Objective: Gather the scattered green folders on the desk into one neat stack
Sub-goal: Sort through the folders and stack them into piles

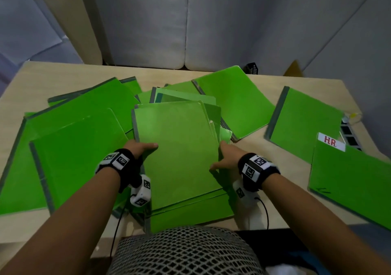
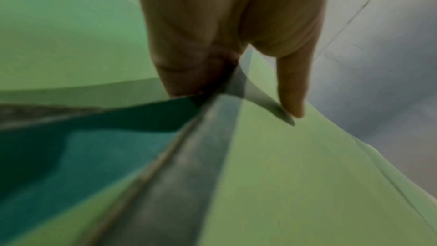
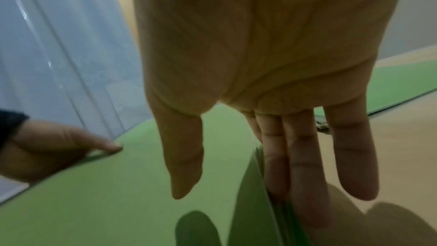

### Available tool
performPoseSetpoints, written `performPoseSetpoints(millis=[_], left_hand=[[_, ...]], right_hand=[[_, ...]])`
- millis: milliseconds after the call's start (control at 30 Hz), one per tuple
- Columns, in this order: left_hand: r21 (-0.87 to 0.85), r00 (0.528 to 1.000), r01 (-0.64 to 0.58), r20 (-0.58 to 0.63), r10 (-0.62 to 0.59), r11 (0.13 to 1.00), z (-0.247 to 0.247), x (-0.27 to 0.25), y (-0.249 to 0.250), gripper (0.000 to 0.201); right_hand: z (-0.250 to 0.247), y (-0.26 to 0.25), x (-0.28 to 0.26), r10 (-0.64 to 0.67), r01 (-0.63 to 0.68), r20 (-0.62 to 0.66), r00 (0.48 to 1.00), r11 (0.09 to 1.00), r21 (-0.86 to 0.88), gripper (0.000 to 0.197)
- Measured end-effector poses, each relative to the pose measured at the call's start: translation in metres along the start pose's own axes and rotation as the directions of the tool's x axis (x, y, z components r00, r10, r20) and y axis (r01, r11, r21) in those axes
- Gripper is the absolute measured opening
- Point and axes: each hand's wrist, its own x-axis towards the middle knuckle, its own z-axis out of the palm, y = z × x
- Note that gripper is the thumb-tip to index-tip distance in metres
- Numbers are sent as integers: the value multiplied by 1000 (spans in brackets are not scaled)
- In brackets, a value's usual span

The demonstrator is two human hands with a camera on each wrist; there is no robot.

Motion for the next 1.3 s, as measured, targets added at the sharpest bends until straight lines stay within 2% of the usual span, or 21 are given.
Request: performPoseSetpoints(millis=[33, 100, 167, 200, 267, 300, 367, 433, 600, 700, 767, 900, 933, 967, 1033, 1100, 1200, 1233, 1300], left_hand=[[26, 1000, 10, -11, -9, 1000, 0, 2, 1, 69], [79, 1000, -2, -28, 5, 997, 1, 2, 4, 84], [109, 1000, -3, -30, 6, 994, 0, 4, 5, 88], [120, 999, -4, -38, 8, 993, 1, 4, 5, 87], [147, 999, 2, -37, 4, 989, 2, 6, 4, 84], [156, 999, 3, -36, 3, 988, 2, 6, 4, 83], [166, 1000, -11, -23, 15, 986, 1, 6, 4, 82], [150, 1000, -8, -13, 10, 989, 0, 8, 4, 81], [144, 1000, -4, -15, 6, 990, 2, 11, 3, 80], [151, 1000, -4, -25, 8, 989, 3, 12, 2, 79], [147, 1000, -11, -25, 15, 989, 3, 13, 2, 78], [138, 999, -25, -22, 28, 990, 1, 14, 2, 78], [129, 999, -28, -21, 31, 991, 1, 14, 2, 77], [123, 999, -30, -23, 33, 992, 1, 15, 2, 78], [124, 999, -35, -29, 39, 992, 1, 14, 1, 78], [109, 998, -46, -40, 50, 993, 2, 15, -1, 75], [82, 997, -57, -42, 60, 995, 3, 13, -4, 71], [82, 997, -60, -40, 63, 995, 3, 13, -4, 72], [72, 997, -62, -33, 64, 995, 3, 13, -4, 71]], right_hand=[[-1, 5, 2, -2, 3, -21, 1000, 1000, 19, 61], [-12, 19, 6, 75, -58, -188, 979, 994, 93, 41], [-28, 39, 13, 237, -191, -396, 887, 970, 153, 36], [-35, 54, 17, 324, -262, -464, 824, 945, 196, 40], [-42, 89, 30, 502, -380, -492, 711, 864, 331, 57], [-43, 107, 38, 569, -430, -471, 674, 821, 376, 68], [-40, 134, 47, 643, -496, -423, 638, 764, 412, 86], [-40, 140, 46, 655, -514, -371, 659, 751, 413, 90], [-40, 134, 45, 571, -484, -378, 729, 820, 306, 44], [-40, 134, 47, 570, -506, -370, 734, 822, 261, 27], [-43, 129, 36, 533, -473, -431, 729, 846, 247, 23], [-57, 102, 19, 422, -351, -588, 690, 905, 239, 25], [-59, 92, 20, 373, -331, -601, 707, 925, 185, 25], [-58, 80, 21, 315, -311, -580, 751, 944, 110, 25], [-52, 61, 26, 223, -276, -459, 860, 960, -51, 28], [-44, 51, 36, 196, -260, -343, 919, 954, -150, 47], [-42, 46, 49, 165, -228, -329, 930, 960, -165, 79], [-45, 44, 51, 157, -214, -336, 929, 967, -138, 82], [-53, 40, 53, 148, -201, -319, 936, 970, -137, 72]])
